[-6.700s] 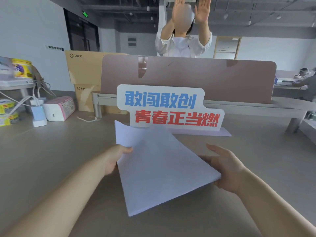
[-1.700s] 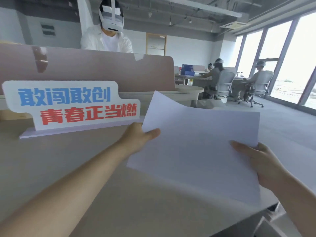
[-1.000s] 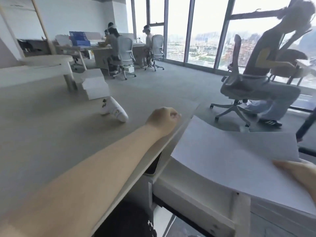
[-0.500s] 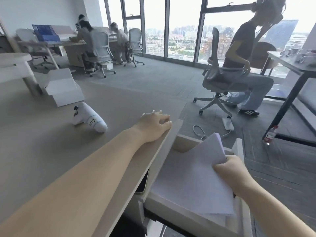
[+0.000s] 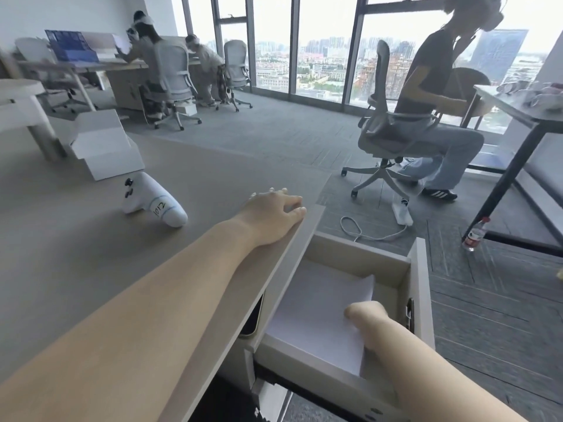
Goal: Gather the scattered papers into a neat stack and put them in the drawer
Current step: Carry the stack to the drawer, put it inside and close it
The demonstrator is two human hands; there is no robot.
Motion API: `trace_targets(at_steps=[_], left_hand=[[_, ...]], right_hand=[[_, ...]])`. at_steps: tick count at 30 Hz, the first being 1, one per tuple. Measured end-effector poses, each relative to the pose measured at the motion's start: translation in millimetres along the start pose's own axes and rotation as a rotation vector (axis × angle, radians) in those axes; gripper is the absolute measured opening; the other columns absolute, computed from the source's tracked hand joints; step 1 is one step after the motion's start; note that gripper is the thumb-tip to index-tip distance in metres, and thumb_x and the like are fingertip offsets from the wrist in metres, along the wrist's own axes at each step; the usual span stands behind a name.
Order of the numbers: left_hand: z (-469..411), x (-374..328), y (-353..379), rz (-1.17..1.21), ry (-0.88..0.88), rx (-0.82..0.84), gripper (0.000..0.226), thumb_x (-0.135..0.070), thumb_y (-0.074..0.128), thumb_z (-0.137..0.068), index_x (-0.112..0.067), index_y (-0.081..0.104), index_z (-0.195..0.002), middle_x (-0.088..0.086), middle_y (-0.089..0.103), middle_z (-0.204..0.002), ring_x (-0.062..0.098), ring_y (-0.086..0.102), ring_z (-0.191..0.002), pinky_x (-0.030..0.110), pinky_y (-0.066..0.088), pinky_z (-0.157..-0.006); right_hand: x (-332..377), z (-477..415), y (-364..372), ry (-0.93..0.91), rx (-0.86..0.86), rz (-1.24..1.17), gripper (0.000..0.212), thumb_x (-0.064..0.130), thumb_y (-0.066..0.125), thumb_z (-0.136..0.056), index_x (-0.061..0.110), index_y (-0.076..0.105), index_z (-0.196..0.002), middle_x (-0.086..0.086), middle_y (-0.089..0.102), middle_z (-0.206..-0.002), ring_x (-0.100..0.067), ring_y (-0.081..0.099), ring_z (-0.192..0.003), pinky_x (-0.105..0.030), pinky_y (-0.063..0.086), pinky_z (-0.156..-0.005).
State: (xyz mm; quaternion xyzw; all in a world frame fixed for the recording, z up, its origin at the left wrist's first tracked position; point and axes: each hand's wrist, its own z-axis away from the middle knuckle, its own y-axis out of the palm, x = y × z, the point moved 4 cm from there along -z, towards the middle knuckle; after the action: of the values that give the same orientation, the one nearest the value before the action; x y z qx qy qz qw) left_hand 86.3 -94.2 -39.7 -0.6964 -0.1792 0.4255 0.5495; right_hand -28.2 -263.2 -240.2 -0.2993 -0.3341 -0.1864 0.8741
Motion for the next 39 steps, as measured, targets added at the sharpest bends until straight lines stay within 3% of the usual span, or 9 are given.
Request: trace_targets(at_steps=[6, 9, 12, 15, 17, 20, 25, 32, 39], left_hand=[[1, 0, 2, -0.004, 0.000, 0.009, 0.049, -0.045, 0.039, -0.097, -0.029, 0.041, -0.144, 0.002, 0.024, -0.160, 0.020, 0.013, -0.149, 0.040, 0.009, -0.121], [1, -1, 2, -0.011, 0.007, 0.009, 0.048, -0.044, 0.038, -0.097, -0.029, 0.043, -0.142, 0.003, 0.024, -0.160, 0.021, 0.013, -0.149, 0.039, 0.010, -0.120], [0, -1, 2, -0.013, 0.006, 0.006, 0.048, -0.044, 0.038, -0.097, -0.029, 0.042, -0.142, 0.003, 0.024, -0.160, 0.021, 0.013, -0.149, 0.039, 0.010, -0.120], [1, -1, 1, -0.025, 0.017, 0.035, 0.048, -0.045, 0.037, -0.098, -0.030, 0.040, -0.144, 0.001, 0.022, -0.161, 0.020, 0.011, -0.150, 0.039, 0.009, -0.120], [0, 1, 1, -0.044, 0.017, 0.056, 0.048, -0.047, 0.035, -0.098, -0.033, 0.038, -0.144, 0.000, 0.019, -0.161, 0.018, 0.009, -0.150, 0.039, 0.008, -0.120], [-4, 3, 3, -0.085, 0.012, 0.067, 0.048, -0.048, 0.029, -0.098, -0.036, 0.035, -0.144, 0.000, 0.017, -0.162, 0.017, 0.008, -0.150, 0.039, 0.005, -0.120], [-11, 7, 6, -0.141, -0.071, 0.073, 0.054, -0.051, 0.023, -0.098, -0.037, 0.021, -0.150, -0.002, 0.009, -0.163, 0.020, 0.002, -0.151, 0.047, -0.002, -0.118], [-15, 16, 5, -0.135, -0.192, 0.031, 0.059, -0.056, 0.025, -0.095, -0.036, 0.021, -0.150, 0.000, 0.008, -0.163, 0.022, 0.001, -0.151, 0.048, -0.003, -0.118], [-16, 17, 5, -0.115, -0.187, 0.012, 0.058, -0.056, 0.027, -0.094, -0.037, 0.023, -0.149, -0.001, 0.010, -0.163, 0.022, 0.003, -0.151, 0.048, -0.002, -0.118]], right_hand=[[6, 18, -9, -0.066, -0.234, 0.222, 0.060, 0.018, 0.061, -0.083, -0.011, 0.036, -0.130, -0.024, 0.051, -0.121, -0.036, 0.055, -0.114, -0.031, 0.043, -0.080], [28, 43, -26, -0.385, -0.345, 0.385, 0.051, 0.016, 0.056, -0.084, -0.003, 0.042, -0.129, -0.026, 0.041, -0.134, -0.042, 0.049, -0.120, -0.038, 0.040, -0.095], [46, 71, -57, -0.720, -0.492, 0.345, 0.039, 0.009, 0.057, -0.082, 0.000, 0.061, -0.119, -0.024, 0.055, -0.124, -0.037, 0.054, -0.112, -0.034, 0.038, -0.096], [34, 75, -92, -0.658, -0.741, 0.455, 0.045, 0.020, 0.056, -0.084, 0.003, 0.056, -0.126, -0.023, 0.055, -0.132, -0.038, 0.046, -0.125, -0.044, 0.028, -0.106], [14, 62, -100, -0.429, -0.608, 0.444, 0.055, 0.035, 0.044, -0.094, 0.001, 0.042, -0.137, -0.024, 0.048, -0.141, -0.039, 0.041, -0.132, -0.047, 0.027, -0.108], [4, 45, -93, -0.277, -0.342, 0.153, 0.057, 0.040, 0.027, -0.100, -0.004, 0.047, -0.130, -0.028, 0.054, -0.132, -0.041, 0.048, -0.123, -0.042, 0.035, -0.098], [14, 37, -70, -0.324, -0.306, 0.016, 0.054, 0.037, 0.025, -0.101, -0.007, 0.056, -0.111, -0.028, 0.063, -0.115, -0.039, 0.057, -0.106, -0.038, 0.041, -0.087], [39, 47, -22, -0.375, -0.268, -0.024, 0.049, 0.033, 0.027, -0.102, -0.004, 0.052, -0.120, -0.024, 0.059, -0.122, -0.038, 0.055, -0.110, -0.035, 0.038, -0.085], [55, 55, 26, -0.393, -0.058, -0.120, 0.065, 0.052, 0.022, -0.098, 0.007, 0.036, -0.144, -0.016, 0.047, -0.145, -0.032, 0.045, -0.131, -0.041, 0.033, -0.108]])
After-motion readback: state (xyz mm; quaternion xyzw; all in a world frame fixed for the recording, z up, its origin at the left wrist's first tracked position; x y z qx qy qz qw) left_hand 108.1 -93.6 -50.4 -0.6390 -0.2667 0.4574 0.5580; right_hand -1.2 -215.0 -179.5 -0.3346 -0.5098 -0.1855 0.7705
